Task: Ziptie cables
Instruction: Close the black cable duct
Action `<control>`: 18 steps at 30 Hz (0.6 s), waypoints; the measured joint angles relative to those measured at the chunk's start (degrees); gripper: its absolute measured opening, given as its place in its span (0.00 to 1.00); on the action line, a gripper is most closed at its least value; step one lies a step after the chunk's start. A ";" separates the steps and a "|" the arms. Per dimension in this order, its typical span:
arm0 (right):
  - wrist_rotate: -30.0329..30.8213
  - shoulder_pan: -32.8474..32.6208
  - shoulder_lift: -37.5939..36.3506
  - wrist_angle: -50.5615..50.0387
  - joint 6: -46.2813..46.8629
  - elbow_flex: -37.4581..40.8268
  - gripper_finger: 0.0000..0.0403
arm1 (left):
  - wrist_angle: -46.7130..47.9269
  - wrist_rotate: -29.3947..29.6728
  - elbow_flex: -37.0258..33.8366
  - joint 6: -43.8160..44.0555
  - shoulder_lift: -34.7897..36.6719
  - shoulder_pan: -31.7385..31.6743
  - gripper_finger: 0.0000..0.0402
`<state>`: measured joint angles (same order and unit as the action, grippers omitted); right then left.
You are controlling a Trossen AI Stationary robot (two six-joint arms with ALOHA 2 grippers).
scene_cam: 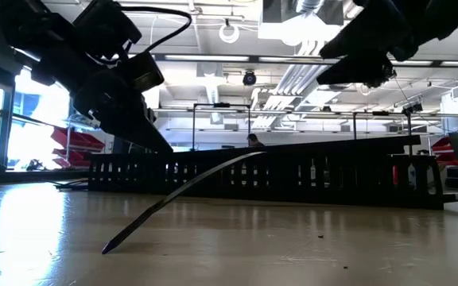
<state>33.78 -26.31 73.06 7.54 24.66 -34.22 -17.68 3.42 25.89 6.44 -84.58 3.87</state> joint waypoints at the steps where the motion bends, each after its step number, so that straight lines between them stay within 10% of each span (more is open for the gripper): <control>1: -0.74 0.65 0.39 -1.97 -0.26 -0.78 0.81 | -0.24 0.03 0.00 0.55 0.00 0.09 0.00; 8: -16.43 6.73 10.64 -6.62 -3.01 -6.91 0.89 | -1.05 3.38 0.00 3.19 0.00 1.96 0.00; 18: -21.35 8.34 26.58 -21.28 -4.72 -21.06 0.90 | -1.58 5.09 -0.02 3.95 -0.02 3.90 0.00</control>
<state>12.42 -17.98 99.63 -13.74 19.94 -55.29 -19.25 8.51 25.87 10.39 -84.60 7.77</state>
